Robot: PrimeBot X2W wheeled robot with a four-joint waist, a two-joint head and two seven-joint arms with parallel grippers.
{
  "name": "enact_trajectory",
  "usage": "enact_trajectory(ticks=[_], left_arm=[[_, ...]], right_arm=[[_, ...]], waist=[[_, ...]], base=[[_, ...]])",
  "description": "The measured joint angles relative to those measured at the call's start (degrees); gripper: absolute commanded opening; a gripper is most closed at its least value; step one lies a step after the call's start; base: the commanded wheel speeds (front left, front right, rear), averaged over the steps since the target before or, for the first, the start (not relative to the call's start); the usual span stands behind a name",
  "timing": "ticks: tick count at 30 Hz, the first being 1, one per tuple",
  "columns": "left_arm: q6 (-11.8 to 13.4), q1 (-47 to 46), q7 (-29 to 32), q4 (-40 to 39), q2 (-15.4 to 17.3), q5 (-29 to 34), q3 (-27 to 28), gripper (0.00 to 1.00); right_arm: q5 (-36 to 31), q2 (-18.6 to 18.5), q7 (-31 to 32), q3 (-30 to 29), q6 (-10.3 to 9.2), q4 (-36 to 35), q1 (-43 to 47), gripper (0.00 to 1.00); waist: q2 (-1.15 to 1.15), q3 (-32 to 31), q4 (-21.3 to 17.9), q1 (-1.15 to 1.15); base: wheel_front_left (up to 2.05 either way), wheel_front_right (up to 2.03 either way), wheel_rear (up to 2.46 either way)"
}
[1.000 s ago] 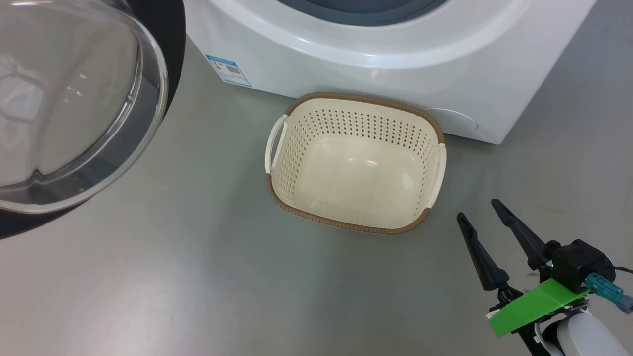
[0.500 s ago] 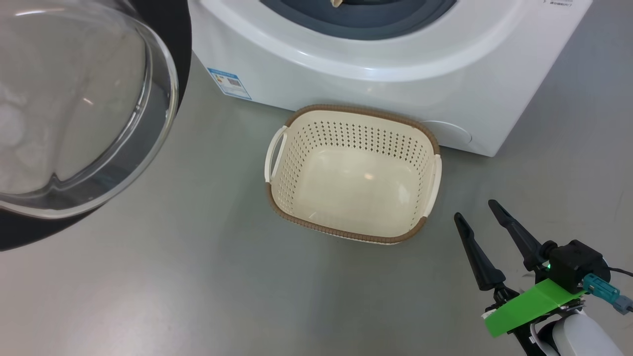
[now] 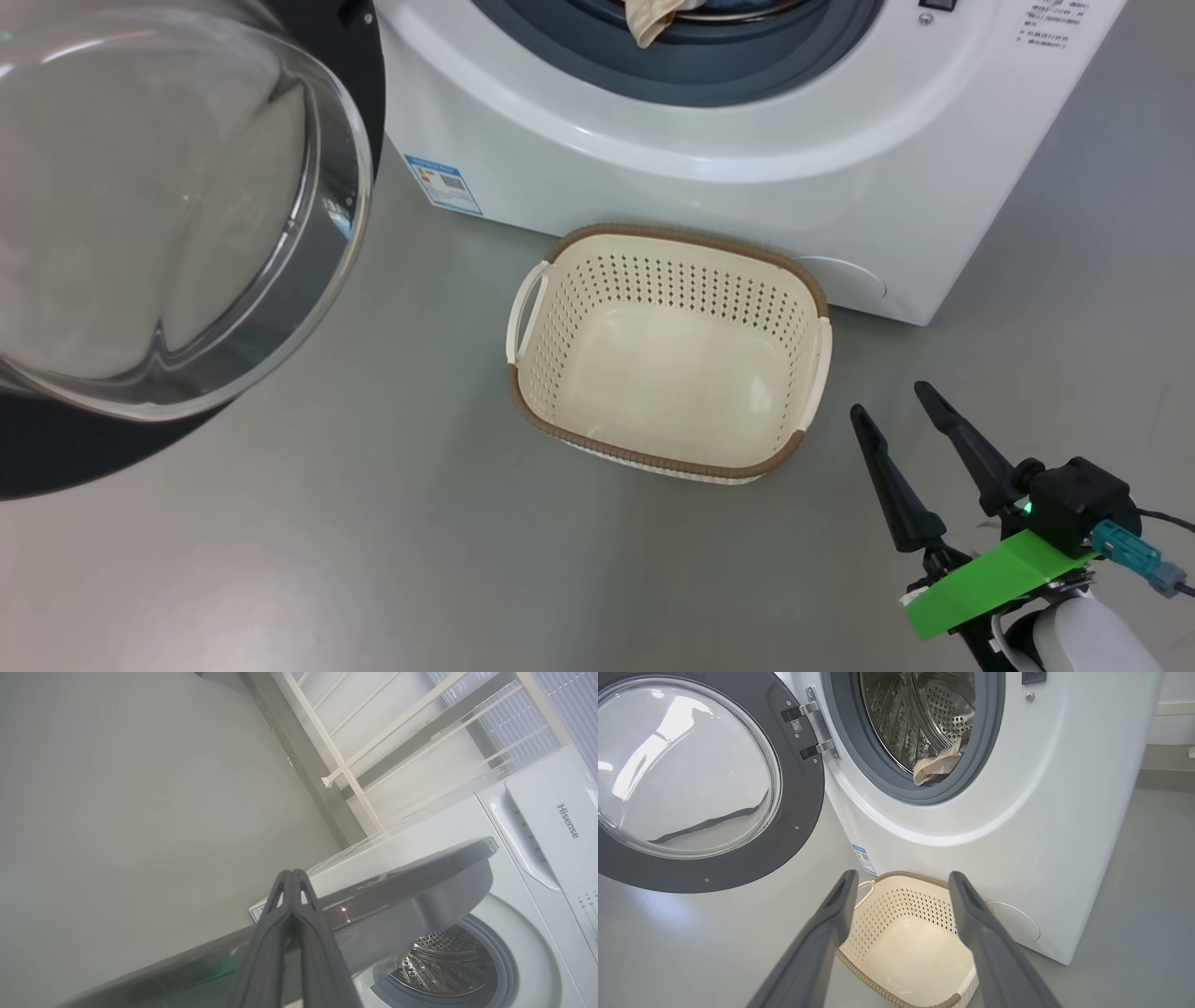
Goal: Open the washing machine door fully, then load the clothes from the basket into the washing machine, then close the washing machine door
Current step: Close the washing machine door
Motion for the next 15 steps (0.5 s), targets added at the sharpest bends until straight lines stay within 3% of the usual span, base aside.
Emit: enact_trajectory(ticks=[15], left_arm=[[0.0, 2.4, 6.3, -3.3, -0.2, -1.1, -1.5, 0.0]], right_arm=[[0.1, 1.3, 0.0, -0.2, 0.0, 0.1, 2.4, 1.0]], waist=[[0.0, -3.4, 0.1, 0.0]], base=[[0.0, 0.0, 0.0]])
